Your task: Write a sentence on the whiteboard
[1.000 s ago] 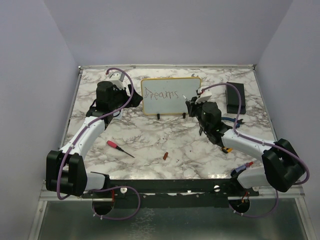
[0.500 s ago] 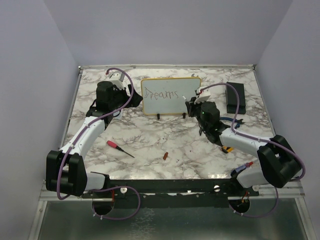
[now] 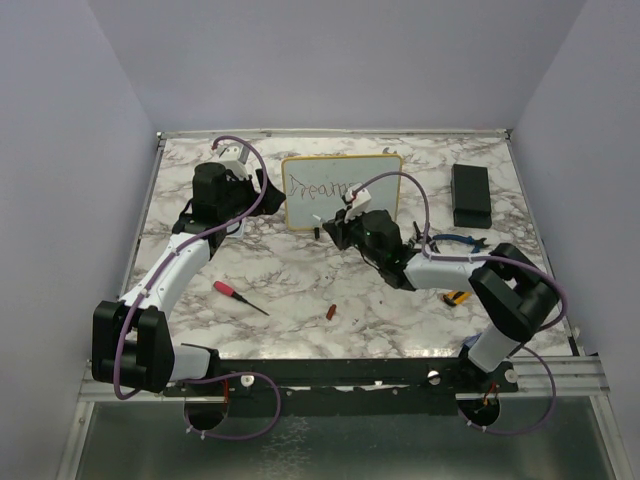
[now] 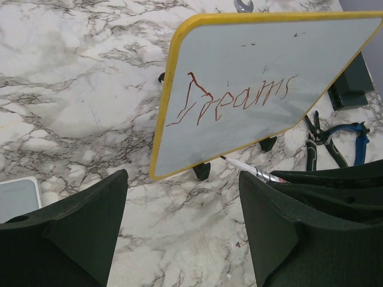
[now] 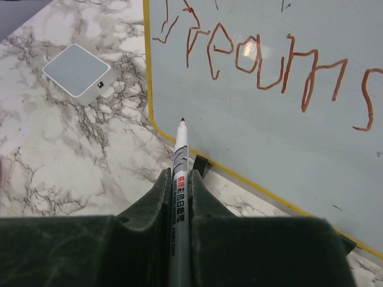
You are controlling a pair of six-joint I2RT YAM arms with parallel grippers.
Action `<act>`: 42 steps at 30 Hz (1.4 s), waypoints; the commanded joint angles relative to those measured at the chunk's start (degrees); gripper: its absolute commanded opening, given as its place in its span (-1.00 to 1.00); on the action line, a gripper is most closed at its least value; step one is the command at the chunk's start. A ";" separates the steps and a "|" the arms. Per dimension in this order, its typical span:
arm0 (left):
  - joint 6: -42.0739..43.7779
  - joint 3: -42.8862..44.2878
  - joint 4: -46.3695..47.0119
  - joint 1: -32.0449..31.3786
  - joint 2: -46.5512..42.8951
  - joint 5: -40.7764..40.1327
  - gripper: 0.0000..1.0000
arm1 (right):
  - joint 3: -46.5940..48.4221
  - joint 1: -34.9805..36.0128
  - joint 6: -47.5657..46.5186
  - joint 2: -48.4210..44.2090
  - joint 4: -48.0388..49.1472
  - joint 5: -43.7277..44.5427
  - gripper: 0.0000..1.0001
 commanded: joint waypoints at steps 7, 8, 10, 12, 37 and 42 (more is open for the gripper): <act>0.10 -0.44 0.19 -0.29 -0.80 0.69 0.51 | 6.95 1.18 1.24 7.74 3.60 -2.43 -0.99; -0.01 -0.44 0.19 -0.31 -0.77 0.75 0.51 | 7.33 1.29 1.15 8.23 3.43 -2.30 -0.99; 0.04 -0.44 0.19 -0.30 -0.78 0.79 0.51 | 8.12 1.55 0.87 9.18 3.04 -2.20 -0.99; -0.03 -0.44 0.19 -0.32 -0.78 0.81 0.51 | 8.41 1.81 0.66 9.82 3.08 -2.21 -0.99; -0.03 -0.35 0.19 -0.38 -0.62 0.95 0.51 | 13.05 2.96 0.45 15.89 -0.29 2.04 -0.99; 0.01 -0.35 0.19 -0.29 -0.78 1.01 0.51 | 12.82 3.69 0.93 16.52 -0.88 2.49 -0.99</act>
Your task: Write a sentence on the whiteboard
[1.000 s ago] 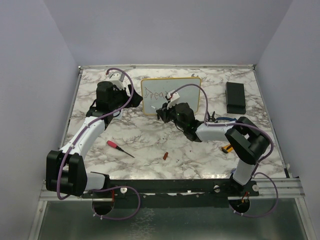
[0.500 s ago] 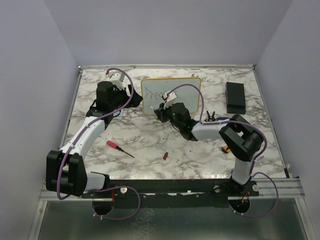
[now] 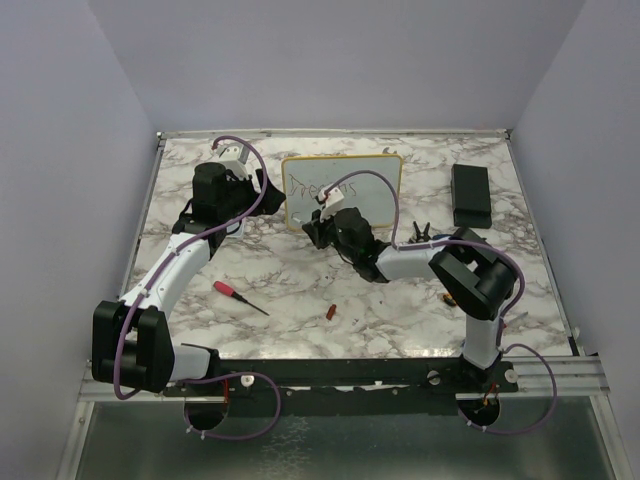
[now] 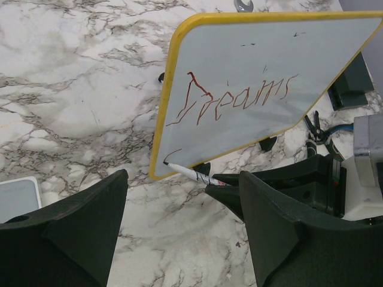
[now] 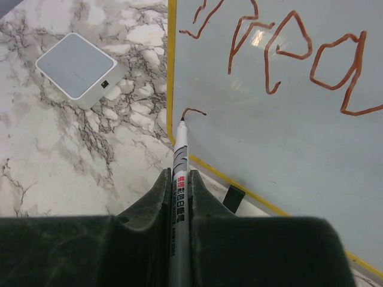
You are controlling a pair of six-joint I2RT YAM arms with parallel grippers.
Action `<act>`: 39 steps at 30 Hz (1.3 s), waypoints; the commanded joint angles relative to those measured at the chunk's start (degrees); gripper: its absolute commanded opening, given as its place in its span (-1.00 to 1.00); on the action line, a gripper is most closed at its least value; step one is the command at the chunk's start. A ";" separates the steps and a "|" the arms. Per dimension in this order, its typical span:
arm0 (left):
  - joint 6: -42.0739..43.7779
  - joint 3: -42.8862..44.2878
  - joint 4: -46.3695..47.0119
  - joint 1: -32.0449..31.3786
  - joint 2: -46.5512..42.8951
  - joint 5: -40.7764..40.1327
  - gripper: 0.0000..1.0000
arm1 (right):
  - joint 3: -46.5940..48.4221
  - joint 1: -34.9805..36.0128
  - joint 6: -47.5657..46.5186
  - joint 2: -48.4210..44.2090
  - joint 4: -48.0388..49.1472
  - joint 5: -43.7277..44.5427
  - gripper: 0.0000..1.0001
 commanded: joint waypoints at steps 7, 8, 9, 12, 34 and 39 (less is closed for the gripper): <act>0.06 -0.33 0.19 -0.33 -1.06 1.00 0.51 | -0.43 1.70 1.41 1.48 -2.97 3.16 -0.99; 0.08 -0.33 0.19 -0.33 -1.11 0.99 0.51 | -0.56 1.73 1.55 1.32 -3.11 3.62 -0.99; 0.09 -0.33 0.19 -0.39 -1.15 1.02 0.51 | -0.76 1.73 1.57 1.07 -3.26 4.14 -0.99; 0.02 -0.33 0.19 -0.29 -1.23 1.00 0.51 | -1.67 1.74 1.84 -0.17 -3.52 6.73 -0.99; 0.11 -0.37 0.19 -0.32 -1.42 0.88 0.51 | -1.49 1.80 -0.47 -6.49 -5.71 8.64 -0.99; 0.15 -0.41 0.19 -0.29 -1.42 0.83 0.51 | -1.47 1.82 -0.09 -6.05 -5.86 8.40 -0.99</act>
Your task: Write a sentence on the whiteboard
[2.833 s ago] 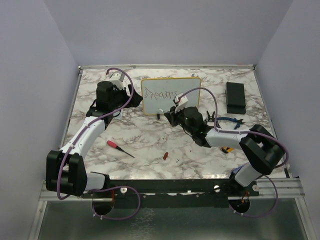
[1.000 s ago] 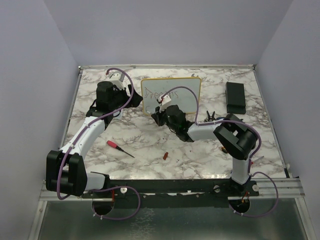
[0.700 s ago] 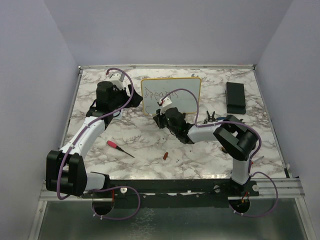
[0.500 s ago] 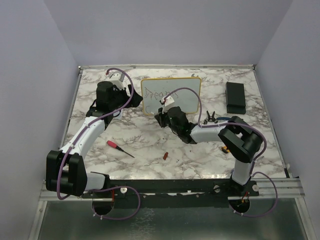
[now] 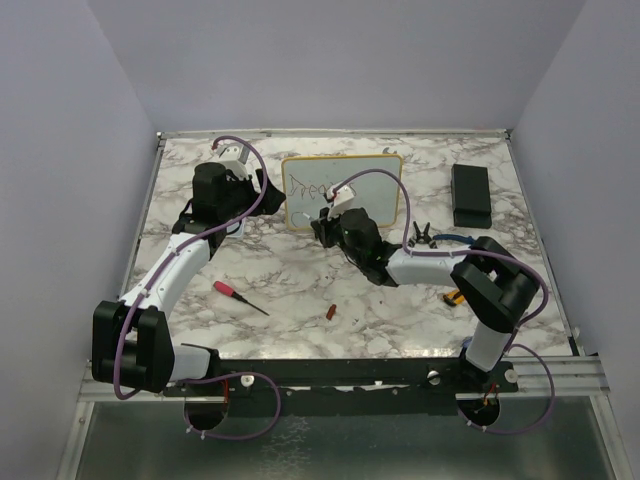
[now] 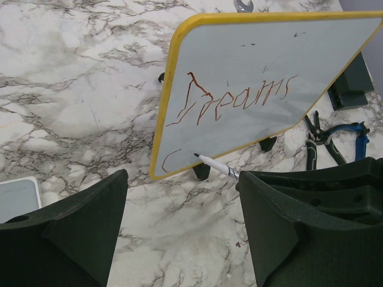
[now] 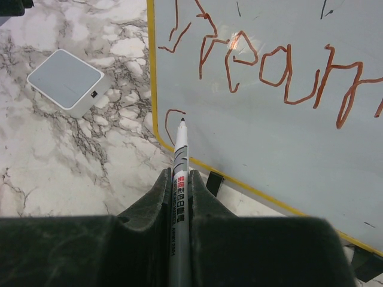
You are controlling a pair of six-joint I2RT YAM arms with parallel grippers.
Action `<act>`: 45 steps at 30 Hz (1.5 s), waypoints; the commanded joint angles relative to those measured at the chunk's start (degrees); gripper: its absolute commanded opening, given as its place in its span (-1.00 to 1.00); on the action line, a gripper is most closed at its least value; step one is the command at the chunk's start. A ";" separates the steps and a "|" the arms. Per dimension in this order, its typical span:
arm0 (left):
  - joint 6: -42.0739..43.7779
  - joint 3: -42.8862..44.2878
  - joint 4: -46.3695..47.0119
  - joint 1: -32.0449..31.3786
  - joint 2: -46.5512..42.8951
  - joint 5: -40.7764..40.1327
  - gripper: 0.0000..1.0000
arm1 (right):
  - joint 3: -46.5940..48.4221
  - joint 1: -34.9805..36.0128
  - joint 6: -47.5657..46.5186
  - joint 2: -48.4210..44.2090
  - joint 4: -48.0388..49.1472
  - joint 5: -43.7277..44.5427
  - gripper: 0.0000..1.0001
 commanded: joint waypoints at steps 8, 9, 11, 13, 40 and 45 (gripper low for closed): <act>0.17 -0.41 0.19 -0.27 -1.25 0.86 0.51 | 1.88 0.20 0.40 2.86 -2.29 1.56 -0.99; 0.12 -0.41 0.19 -0.33 -1.24 0.89 0.51 | 1.99 0.20 0.37 3.02 -2.40 1.77 -0.99; 0.13 -0.34 0.19 -0.26 -1.15 0.88 0.51 | 2.36 0.12 0.25 3.34 -2.54 1.98 -0.99; 0.13 -0.31 0.19 -0.25 -1.17 0.93 0.51 | 2.79 0.13 0.20 3.66 -2.68 2.15 -0.99; 0.14 -0.30 0.19 -0.33 -1.17 0.87 0.51 | 2.70 0.12 2.20 5.55 -6.77 -0.84 -0.99; 0.16 -0.33 0.19 -0.28 -1.24 1.02 0.51 | 2.38 0.12 2.59 4.92 -7.50 1.48 -0.99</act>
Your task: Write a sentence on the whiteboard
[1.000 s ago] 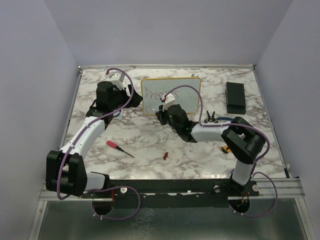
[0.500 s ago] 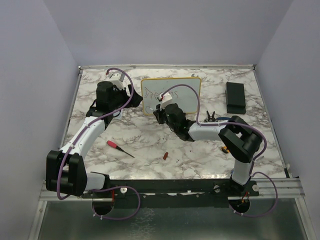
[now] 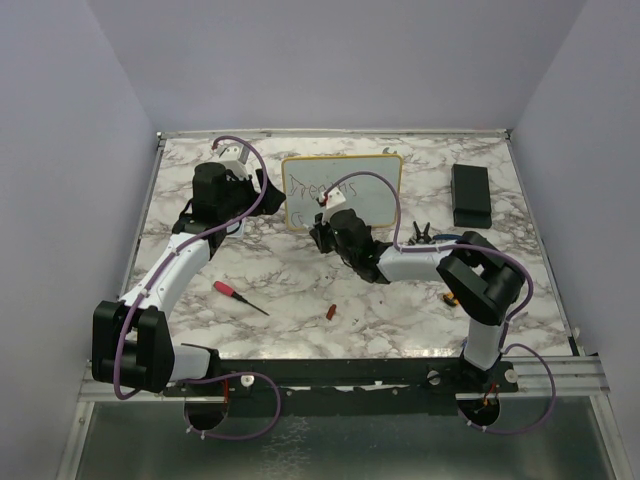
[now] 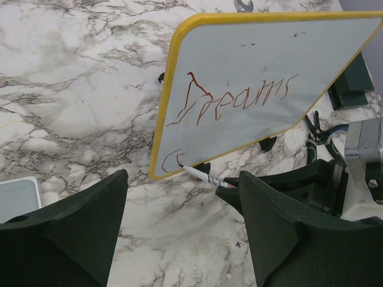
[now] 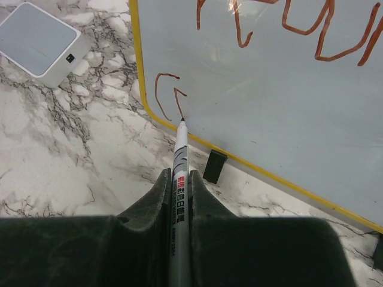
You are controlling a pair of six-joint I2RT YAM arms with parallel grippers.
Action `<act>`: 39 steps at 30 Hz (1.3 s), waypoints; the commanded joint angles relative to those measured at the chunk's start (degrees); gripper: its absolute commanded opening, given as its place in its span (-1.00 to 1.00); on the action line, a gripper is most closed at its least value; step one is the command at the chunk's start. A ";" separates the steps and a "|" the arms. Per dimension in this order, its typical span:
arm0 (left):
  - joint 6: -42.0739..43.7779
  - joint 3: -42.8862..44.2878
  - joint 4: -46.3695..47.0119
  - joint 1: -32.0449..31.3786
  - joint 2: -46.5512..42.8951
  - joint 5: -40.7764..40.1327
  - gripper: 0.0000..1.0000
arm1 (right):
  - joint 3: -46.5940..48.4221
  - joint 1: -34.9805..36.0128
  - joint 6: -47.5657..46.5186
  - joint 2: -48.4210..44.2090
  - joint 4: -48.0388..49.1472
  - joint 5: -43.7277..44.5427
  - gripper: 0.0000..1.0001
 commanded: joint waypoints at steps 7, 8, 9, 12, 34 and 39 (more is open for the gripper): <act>0.19 -0.30 0.19 -0.32 -1.32 0.94 0.51 | -0.60 0.05 0.09 -1.37 -1.69 5.59 -0.99; 0.19 -0.31 0.19 -0.30 -1.28 0.96 0.51 | -0.37 0.05 -0.27 -1.44 -1.62 5.81 -0.99; 0.12 -0.32 0.19 -0.27 -1.30 0.87 0.51 | -0.03 0.05 -0.65 -1.48 -1.53 6.01 -0.99; 0.13 -0.28 0.19 -0.31 -1.35 0.89 0.51 | 1.14 0.05 -1.59 -1.40 -1.15 6.62 -0.99; 0.18 -0.33 0.19 -0.32 -1.42 0.93 0.51 | 3.68 0.05 -3.47 -1.04 0.04 5.90 -0.99; 0.16 -0.33 0.19 -0.30 -1.33 0.85 0.51 | 1.52 0.05 -3.95 -3.83 1.79 3.49 -0.99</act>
